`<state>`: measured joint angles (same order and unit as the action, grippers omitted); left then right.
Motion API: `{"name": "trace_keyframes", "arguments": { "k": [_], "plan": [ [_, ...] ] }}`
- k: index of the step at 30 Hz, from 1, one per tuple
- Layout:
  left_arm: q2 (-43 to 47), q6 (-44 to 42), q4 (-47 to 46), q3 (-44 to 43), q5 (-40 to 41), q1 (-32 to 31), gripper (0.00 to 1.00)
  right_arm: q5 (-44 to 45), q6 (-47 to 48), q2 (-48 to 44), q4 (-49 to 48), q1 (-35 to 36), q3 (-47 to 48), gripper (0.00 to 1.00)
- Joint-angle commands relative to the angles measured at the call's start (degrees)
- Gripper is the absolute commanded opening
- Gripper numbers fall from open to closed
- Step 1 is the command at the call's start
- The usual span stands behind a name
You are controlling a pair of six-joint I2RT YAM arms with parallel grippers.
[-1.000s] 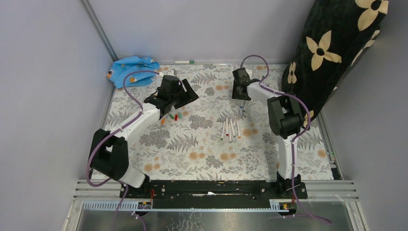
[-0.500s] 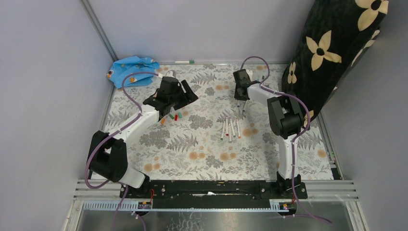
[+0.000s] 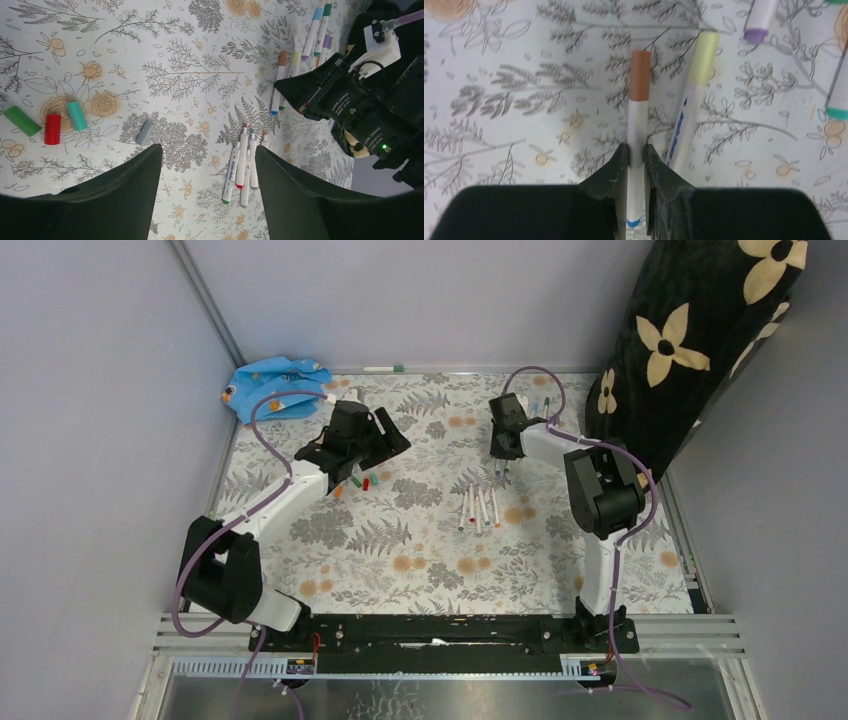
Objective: Open the pen caps
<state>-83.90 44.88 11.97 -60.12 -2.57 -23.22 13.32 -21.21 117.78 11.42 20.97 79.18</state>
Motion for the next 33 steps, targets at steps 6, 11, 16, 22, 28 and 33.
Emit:
{"name": "trace_keyframes", "arguments": {
  "k": [6, 11, 16, 22, 28, 33],
  "plan": [
    [2.1, 1.5, -7.6, 2.1, -7.8, -0.4, 0.75, -3.9, 3.6, -12.5, 2.4, 5.5, -2.3, 0.00],
    [2.4, 2.3, -8.5, 2.8, -10.2, -0.4, 0.75, -6.8, 3.1, -17.8, 1.8, 9.4, -5.0, 0.00],
    [3.1, 5.0, -11.3, 4.9, -12.5, -0.4, 0.76, -10.0, 2.0, -23.1, 0.0, 14.2, -9.0, 0.00],
    [3.3, 7.8, -14.5, 5.8, -15.5, -0.4, 0.77, -11.6, 1.2, -28.4, -0.4, 20.3, -11.6, 0.00],
    [3.3, 8.9, -15.1, 5.8, -16.6, -0.4, 0.79, -12.0, 0.1, -31.3, -0.7, 24.4, -12.3, 0.00],
    [3.0, 9.7, -15.7, 6.4, -17.2, -0.4, 0.79, -12.2, -0.7, -31.8, -1.4, 26.4, -12.1, 0.00]
  ]
}}
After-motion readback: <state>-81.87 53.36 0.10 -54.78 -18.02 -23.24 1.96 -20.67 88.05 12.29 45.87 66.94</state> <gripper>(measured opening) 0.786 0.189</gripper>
